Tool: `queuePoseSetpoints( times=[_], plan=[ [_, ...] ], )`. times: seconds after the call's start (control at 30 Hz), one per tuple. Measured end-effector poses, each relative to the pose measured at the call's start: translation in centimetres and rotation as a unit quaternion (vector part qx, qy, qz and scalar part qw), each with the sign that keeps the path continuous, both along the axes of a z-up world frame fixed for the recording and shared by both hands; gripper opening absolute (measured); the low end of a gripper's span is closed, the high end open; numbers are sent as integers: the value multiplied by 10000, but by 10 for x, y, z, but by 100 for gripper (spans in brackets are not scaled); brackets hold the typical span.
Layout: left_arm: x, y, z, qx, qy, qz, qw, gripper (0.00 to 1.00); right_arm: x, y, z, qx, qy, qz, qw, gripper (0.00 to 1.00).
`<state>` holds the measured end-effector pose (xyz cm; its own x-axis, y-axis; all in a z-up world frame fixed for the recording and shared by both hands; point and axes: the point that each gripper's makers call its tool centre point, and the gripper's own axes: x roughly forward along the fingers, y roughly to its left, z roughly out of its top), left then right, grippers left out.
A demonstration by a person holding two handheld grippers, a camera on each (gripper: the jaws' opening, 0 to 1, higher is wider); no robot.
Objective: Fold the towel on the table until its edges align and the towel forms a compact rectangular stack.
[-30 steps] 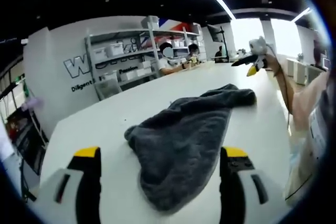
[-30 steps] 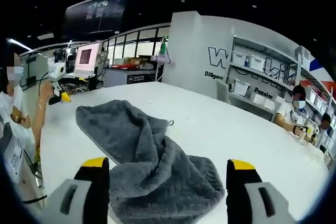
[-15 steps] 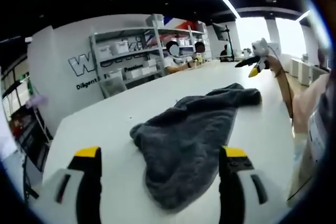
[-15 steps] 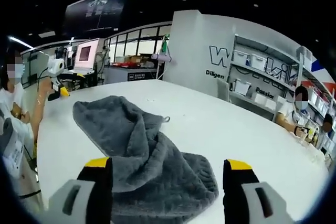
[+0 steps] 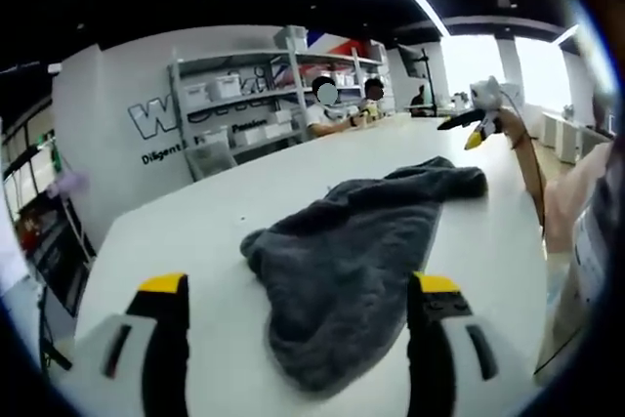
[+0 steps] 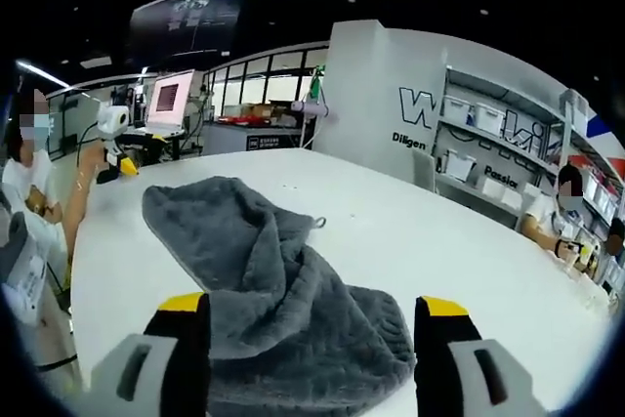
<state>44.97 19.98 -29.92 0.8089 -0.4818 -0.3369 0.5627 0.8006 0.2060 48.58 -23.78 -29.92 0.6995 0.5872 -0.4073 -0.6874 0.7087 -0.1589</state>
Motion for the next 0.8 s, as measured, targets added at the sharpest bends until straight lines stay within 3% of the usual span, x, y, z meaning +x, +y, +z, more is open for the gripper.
queuePoseSetpoints(
  times=[0.43, 0.5, 0.63, 0.8],
  plan=[
    [6, 8, -1, -79, 39, 143, 9999, 97, -3, 0, 1, 44, -39, 121, 9999, 90],
    [8, 5, -1, -260, 79, 63, 9996, 96, -4, 1, 0, 52, -37, 146, 9999, 90],
    [14, 7, -11, -143, 271, 172, 9994, 96, -5, 0, 1, 48, -58, 184, 9998, 90],
    [16, 2, -5, -49, 338, 134, 9993, 95, -7, 5, 1, 34, -104, 265, 9996, 89]
  ],
)
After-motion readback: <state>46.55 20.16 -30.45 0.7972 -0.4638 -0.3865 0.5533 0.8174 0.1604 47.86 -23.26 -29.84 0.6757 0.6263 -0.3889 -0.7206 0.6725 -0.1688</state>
